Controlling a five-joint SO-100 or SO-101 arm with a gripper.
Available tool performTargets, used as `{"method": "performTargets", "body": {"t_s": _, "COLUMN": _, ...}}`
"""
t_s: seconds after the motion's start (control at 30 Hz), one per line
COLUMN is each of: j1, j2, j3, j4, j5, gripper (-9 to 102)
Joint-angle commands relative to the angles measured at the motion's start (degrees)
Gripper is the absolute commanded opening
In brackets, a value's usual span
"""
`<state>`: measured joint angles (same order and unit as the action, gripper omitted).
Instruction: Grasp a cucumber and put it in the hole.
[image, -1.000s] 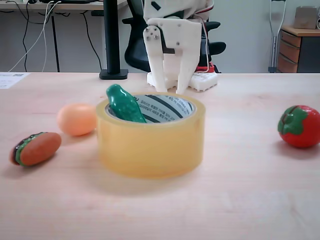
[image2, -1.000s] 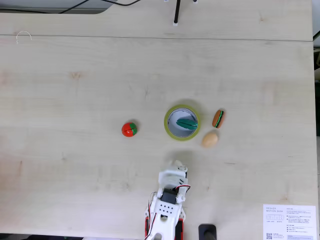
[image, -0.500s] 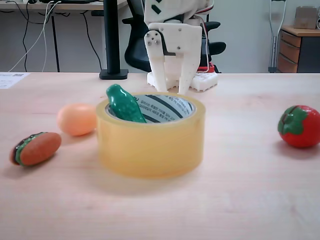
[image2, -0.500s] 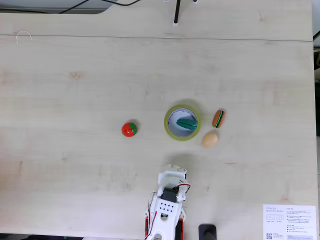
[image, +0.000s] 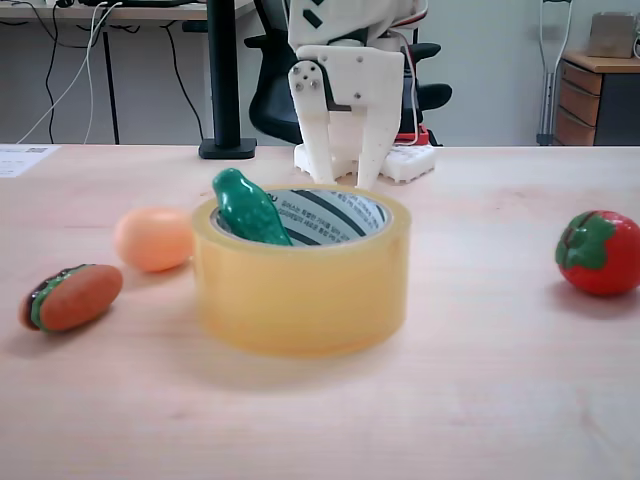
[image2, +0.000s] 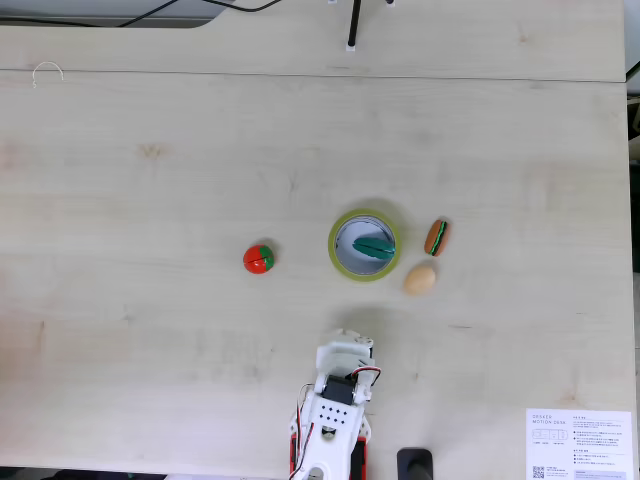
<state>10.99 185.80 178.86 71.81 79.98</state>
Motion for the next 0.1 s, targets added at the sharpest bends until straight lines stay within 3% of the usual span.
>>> {"method": "performTargets", "body": {"t_s": 0.0, "j1": -0.09, "j2": 0.26, "j3": -0.70, "j4": 0.26, "j5": 7.56, "gripper": 0}}
{"method": "performTargets", "body": {"t_s": 0.07, "j1": -0.09, "j2": 0.26, "j3": -0.70, "j4": 0.26, "j5": 7.56, "gripper": 0}}
